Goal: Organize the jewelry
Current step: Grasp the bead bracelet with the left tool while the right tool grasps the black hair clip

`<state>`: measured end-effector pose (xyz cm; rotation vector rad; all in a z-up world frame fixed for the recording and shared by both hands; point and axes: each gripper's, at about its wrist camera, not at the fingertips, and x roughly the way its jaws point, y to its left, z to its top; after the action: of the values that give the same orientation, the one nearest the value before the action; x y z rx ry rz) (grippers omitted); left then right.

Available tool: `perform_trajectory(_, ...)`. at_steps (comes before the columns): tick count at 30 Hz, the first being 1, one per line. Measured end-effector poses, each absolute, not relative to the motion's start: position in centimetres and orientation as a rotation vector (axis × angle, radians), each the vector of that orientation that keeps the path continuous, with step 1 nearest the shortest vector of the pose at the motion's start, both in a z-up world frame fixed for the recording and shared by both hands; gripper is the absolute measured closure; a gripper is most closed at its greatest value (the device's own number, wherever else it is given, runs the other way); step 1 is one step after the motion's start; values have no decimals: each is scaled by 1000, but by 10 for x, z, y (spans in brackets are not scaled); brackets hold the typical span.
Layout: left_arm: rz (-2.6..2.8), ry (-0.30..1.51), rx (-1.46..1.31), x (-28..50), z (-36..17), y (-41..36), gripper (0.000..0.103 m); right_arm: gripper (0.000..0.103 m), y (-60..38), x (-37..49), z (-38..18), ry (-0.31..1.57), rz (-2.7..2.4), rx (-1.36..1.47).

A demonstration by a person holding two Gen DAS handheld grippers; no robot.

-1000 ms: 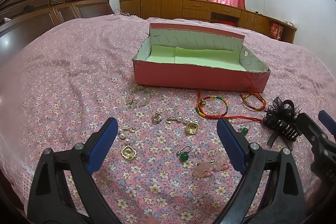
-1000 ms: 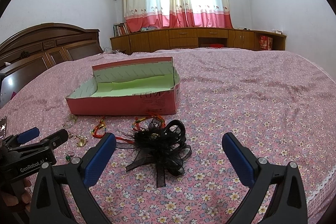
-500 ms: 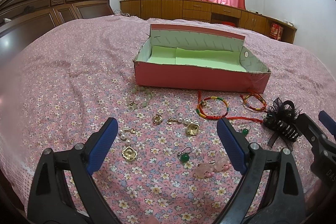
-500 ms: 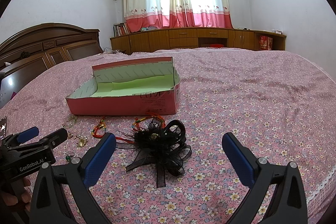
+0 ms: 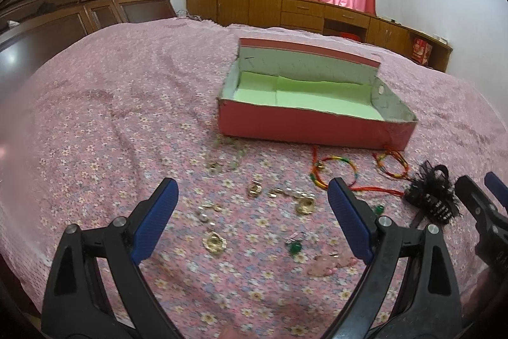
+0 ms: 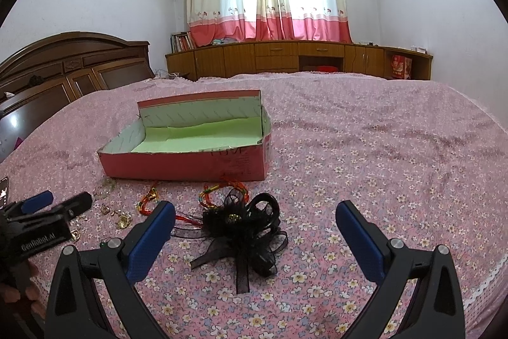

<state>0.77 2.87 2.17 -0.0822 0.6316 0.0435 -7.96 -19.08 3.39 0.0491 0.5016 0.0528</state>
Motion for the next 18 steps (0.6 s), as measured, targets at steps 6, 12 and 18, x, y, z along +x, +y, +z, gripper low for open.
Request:
perform_trajectory(6,84,672,-82,18,16,50,14,0,-196,-68,31,568,44,49)
perform_trajectory(12,95,739,-62,34,5,61,15,0,-204,-55,25,638,36,68)
perform_trajectory(18,59,808,-78,56,-3,69,29,1,-205,-42,16,686,45,68)
